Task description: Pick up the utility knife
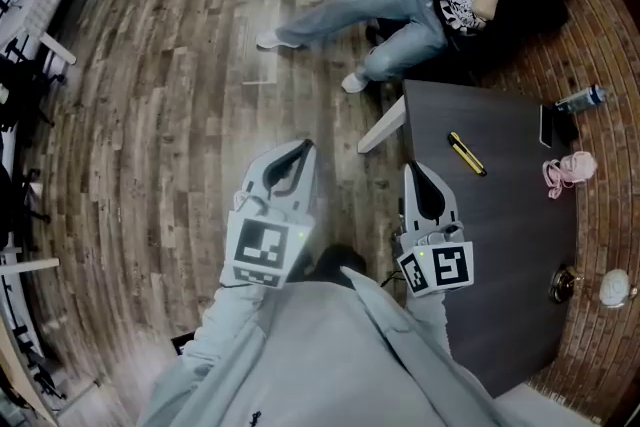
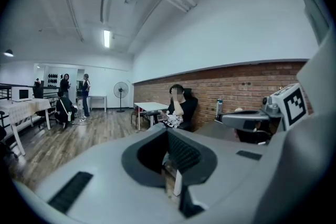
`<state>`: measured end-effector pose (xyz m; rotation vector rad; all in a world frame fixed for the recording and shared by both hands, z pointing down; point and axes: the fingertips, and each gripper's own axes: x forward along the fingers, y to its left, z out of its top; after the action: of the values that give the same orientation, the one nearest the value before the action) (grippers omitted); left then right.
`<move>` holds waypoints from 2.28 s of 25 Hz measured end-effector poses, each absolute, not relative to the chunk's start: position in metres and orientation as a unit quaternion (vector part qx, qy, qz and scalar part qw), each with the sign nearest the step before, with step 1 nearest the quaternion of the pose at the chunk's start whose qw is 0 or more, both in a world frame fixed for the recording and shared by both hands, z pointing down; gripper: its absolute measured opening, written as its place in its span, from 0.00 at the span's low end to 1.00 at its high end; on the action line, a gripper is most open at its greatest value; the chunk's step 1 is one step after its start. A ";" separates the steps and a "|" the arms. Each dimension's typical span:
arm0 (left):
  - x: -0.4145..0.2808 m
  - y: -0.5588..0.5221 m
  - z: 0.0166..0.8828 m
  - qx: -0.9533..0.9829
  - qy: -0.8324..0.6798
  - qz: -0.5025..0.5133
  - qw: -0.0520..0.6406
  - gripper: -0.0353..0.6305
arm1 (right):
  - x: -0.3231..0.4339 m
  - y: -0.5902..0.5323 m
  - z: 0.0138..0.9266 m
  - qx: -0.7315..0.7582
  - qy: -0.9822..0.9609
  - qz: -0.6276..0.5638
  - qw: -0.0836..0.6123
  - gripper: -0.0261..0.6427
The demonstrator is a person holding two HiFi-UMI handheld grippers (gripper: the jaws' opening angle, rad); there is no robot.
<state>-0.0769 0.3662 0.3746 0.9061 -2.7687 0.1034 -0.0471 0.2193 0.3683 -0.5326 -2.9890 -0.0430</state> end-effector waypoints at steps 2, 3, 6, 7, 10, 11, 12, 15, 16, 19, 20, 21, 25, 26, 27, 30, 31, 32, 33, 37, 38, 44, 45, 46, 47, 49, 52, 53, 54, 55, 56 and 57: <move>-0.086 0.362 0.379 0.323 -0.938 0.038 0.120 0.08 | -0.050 0.213 0.369 -0.156 -0.986 -0.013 0.056 0.07; -0.090 0.358 0.381 0.331 -0.935 0.039 0.123 0.08 | -0.051 0.209 0.370 -0.147 -0.987 -0.012 0.058 0.07; -0.099 0.340 0.386 0.360 -0.923 0.045 0.129 0.08 | -0.051 0.190 0.373 -0.113 -0.991 -0.007 0.064 0.07; -0.102 0.333 0.388 0.369 -0.919 0.047 0.131 0.08 | -0.051 0.183 0.375 -0.101 -0.993 -0.005 0.066 0.07; -0.111 0.311 0.394 0.396 -0.907 0.049 0.135 0.08 | -0.050 0.162 0.382 -0.068 -0.995 0.000 0.075 0.07; -0.115 0.302 0.397 0.404 -0.903 0.050 0.137 0.08 | -0.051 0.154 0.385 -0.058 -0.995 0.001 0.077 0.07; -0.119 0.293 0.398 0.413 -0.899 0.051 0.137 0.08 | -0.051 0.145 0.387 -0.046 -0.996 0.003 0.079 0.07; -0.131 0.261 0.401 0.443 -0.884 0.061 0.139 0.08 | -0.053 0.113 0.391 -0.008 -0.997 0.012 0.080 0.07; -0.135 0.248 0.401 0.454 -0.878 0.063 0.138 0.08 | -0.054 0.102 0.392 0.004 -0.997 0.015 0.080 0.07; -0.146 0.203 0.398 0.492 -0.857 0.075 0.130 0.08 | -0.055 0.063 0.391 0.048 -0.996 0.021 0.072 0.06; -0.151 0.188 0.396 0.506 -0.850 0.081 0.125 0.08 | -0.056 0.050 0.390 0.064 -0.995 0.026 0.067 0.07; -0.155 0.172 0.394 0.519 -0.841 0.087 0.122 0.08 | -0.056 0.037 0.391 0.081 -0.994 0.031 0.062 0.07; -0.169 0.099 0.387 0.576 -0.803 0.109 0.107 0.08 | -0.053 -0.024 0.389 0.149 -0.986 0.046 0.052 0.07; -0.172 0.080 0.384 0.589 -0.793 0.112 0.102 0.08 | -0.050 -0.040 0.387 0.167 -0.984 0.048 0.048 0.07; -0.173 0.061 0.381 0.603 -0.784 0.116 0.098 0.08 | -0.046 -0.055 0.383 0.186 -0.980 0.049 0.043 0.07; -0.169 0.009 0.375 0.635 -0.757 0.124 0.090 0.08 | -0.032 -0.094 0.373 0.228 -0.972 0.051 0.033 0.07; -0.168 -0.007 0.374 0.644 -0.750 0.126 0.089 0.08 | -0.027 -0.106 0.371 0.239 -0.969 0.052 0.031 0.07; -0.166 -0.022 0.373 0.653 -0.741 0.128 0.088 0.08 | -0.021 -0.117 0.370 0.252 -0.966 0.053 0.031 0.07; -0.164 -0.037 0.373 0.663 -0.732 0.130 0.087 0.08 | -0.014 -0.128 0.369 0.266 -0.962 0.055 0.030 0.06; -0.157 -0.089 0.372 0.694 -0.703 0.134 0.080 0.08 | 0.013 -0.161 0.368 0.318 -0.946 0.055 0.028 0.07; -0.156 -0.098 0.373 0.699 -0.698 0.134 0.082 0.08 | 0.019 -0.167 0.368 0.327 -0.943 0.055 0.028 0.07; -0.144 -0.133 0.377 0.732 -0.660 0.145 0.086 0.08 | 0.049 -0.179 0.369 0.381 -0.922 0.059 0.031 0.06; -0.143 -0.138 0.378 0.739 -0.652 0.145 0.084 0.08 | 0.053 -0.179 0.369 0.391 -0.918 0.060 0.033 0.07; -0.141 -0.143 0.378 0.747 -0.644 0.146 0.081 0.08 | 0.056 -0.179 0.370 0.401 -0.913 0.062 0.034 0.07; -0.140 -0.148 0.378 0.754 -0.635 0.146 0.080 0.08 | 0.058 -0.179 0.370 0.411 -0.909 0.063 0.036 0.07; -0.138 -0.157 0.380 0.770 -0.615 0.150 0.080 0.08 | 0.060 -0.179 0.370 0.429 -0.900 0.066 0.037 0.07; -0.133 -0.167 0.386 0.792 -0.585 0.159 0.078 0.08 | 0.064 -0.179 0.369 0.460 -0.885 0.070 0.032 0.06; -0.131 -0.169 0.387 0.798 -0.576 0.160 0.077 0.08 | 0.066 -0.178 0.369 0.470 -0.879 0.071 0.031 0.06; -0.129 -0.171 0.388 0.803 -0.568 0.162 0.077 0.08 | 0.067 -0.176 0.369 0.478 -0.875 0.072 0.030 0.07; -0.127 -0.172 0.390 0.808 -0.561 0.165 0.078 0.08 | 0.069 -0.175 0.370 0.484 -0.871 0.073 0.029 0.07; -0.126 -0.173 0.392 0.811 -0.555 0.166 0.078 0.08 | 0.069 -0.173 0.370 0.490 -0.868 0.074 0.029 0.07; -0.126 -0.173 0.393 0.814 -0.551 0.167 0.078 0.08 | 0.070 -0.172 0.371 0.494 -0.866 0.074 0.029 0.07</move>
<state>-0.1256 -0.1734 0.3932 2.4369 -1.6513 0.5012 0.0702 -0.1718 0.3713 1.5230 -2.6714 0.2296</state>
